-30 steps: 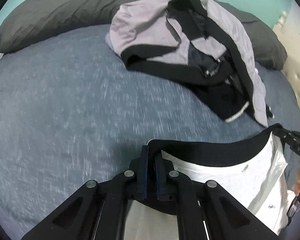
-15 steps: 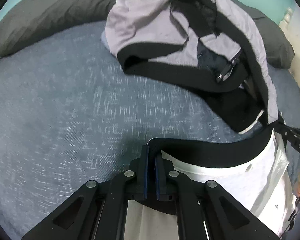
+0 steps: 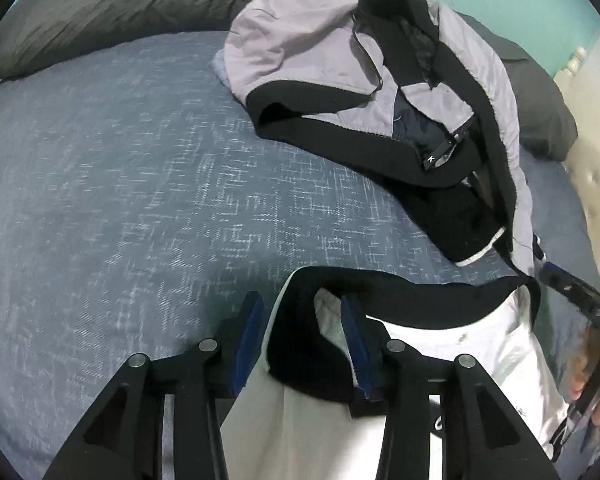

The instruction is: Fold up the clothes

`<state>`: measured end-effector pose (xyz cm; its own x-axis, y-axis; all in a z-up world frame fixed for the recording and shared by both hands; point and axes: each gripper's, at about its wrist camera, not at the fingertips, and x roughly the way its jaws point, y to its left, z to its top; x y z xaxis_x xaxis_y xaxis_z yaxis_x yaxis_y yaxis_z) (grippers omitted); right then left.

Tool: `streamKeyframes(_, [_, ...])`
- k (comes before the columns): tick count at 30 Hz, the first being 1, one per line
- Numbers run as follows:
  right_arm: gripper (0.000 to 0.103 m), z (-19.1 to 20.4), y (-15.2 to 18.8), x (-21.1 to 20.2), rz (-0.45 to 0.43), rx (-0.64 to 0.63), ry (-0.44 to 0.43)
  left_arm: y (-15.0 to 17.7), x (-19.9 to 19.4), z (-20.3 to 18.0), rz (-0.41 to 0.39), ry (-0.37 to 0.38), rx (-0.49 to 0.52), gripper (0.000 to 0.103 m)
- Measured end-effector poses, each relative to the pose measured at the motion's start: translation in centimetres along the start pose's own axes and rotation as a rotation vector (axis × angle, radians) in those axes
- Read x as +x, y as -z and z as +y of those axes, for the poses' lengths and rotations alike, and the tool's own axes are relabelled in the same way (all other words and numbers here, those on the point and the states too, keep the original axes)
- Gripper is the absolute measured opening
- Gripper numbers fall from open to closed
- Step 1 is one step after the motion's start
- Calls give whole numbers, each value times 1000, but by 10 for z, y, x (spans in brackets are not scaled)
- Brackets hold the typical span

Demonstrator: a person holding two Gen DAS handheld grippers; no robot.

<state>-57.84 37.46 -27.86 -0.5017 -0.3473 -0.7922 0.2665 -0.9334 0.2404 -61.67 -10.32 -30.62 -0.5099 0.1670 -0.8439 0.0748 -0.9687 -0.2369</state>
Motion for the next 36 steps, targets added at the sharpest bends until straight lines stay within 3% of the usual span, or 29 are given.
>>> streamKeyframes(6, [66, -14, -1, -48, -47, 44, -26, 14, -34, 2, -6, 36, -10, 44])
streamKeyframes(8, [66, -20, 6, -62, -18, 20, -40, 24, -49, 6, -11, 44, -6, 44])
streamKeyframes(15, [66, -44, 83, -101, 86, -45, 7, 93, -109, 25, -31, 44, 27, 45])
streamKeyframes(21, [66, -92, 148, -142, 78, 119, 15, 165, -153, 47, -21, 44, 5, 45])
streamKeyframes(24, [66, -110, 172, -168, 23, 197, 24, 200, -168, 57, -4, 48, -6, 45])
streamKeyframes(26, [66, -112, 188, -185, -14, 230, -17, 222, -176, 61, 8, 51, -12, 45])
streamKeyframes(30, [65, -104, 214, -194, -2, 235, -48, 256, -188, 68, 27, 65, -47, 45])
streamKeyframes(33, [49, -92, 232, -193, 6, 237, -83, 276, -195, 72, 37, 74, -71, 45])
streamKeyframes(36, [48, -80, 247, -189, 16, 231, -121, 291, -204, 75, 35, 78, -84, 45])
